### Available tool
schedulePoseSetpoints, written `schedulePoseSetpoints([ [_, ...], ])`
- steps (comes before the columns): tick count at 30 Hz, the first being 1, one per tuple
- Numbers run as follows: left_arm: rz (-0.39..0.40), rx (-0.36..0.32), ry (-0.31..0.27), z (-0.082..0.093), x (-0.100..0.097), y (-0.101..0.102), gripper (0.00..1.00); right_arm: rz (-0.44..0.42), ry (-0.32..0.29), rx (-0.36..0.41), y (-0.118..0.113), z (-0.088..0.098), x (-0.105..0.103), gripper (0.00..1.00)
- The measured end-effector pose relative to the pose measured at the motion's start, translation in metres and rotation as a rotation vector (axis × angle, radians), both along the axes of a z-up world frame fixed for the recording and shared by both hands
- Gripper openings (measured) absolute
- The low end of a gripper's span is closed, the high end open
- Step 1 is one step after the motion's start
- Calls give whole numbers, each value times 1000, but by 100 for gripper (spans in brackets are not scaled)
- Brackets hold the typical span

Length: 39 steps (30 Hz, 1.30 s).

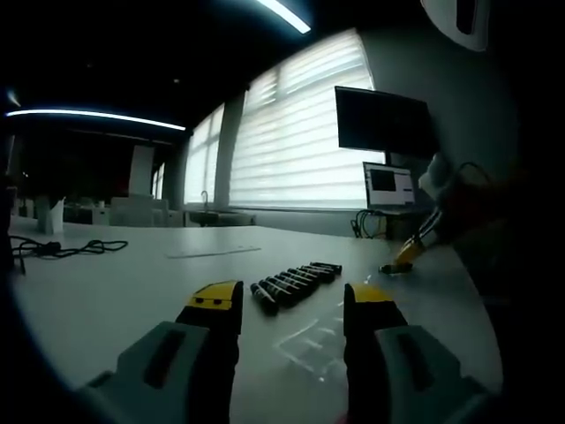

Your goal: Grip medicine bottles put into box

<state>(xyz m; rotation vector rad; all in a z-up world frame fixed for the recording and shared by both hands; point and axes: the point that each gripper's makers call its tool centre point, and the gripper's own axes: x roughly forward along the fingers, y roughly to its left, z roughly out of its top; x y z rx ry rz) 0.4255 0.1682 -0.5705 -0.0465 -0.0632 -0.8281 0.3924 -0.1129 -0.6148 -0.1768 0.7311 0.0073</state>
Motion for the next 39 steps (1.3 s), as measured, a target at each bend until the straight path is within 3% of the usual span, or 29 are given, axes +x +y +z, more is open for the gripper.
schedulePoseSetpoints([
  [8,-2,2,-1,0,0,-1,38,-6,-34,24,-9,7,4,4],
  [10,-3,3,-1,0,0,-1,38,-6,-25,64,-9,2,6,6],
  [12,-2,5,-1,0,0,-1,38,-1,-27,71,-11,0,7,12],
  [15,0,7,-1,-1,0,-1,38,-6,-27,83,-15,-2,8,13],
  [19,1,11,-1,-1,0,-1,38,-45,-38,207,-15,-1,6,13],
  [29,-1,24,0,-3,0,-2,38,-35,6,222,-13,-12,-4,9],
  [39,2,34,-3,-4,0,-3,38,-30,7,219,-11,-10,-6,8],
])
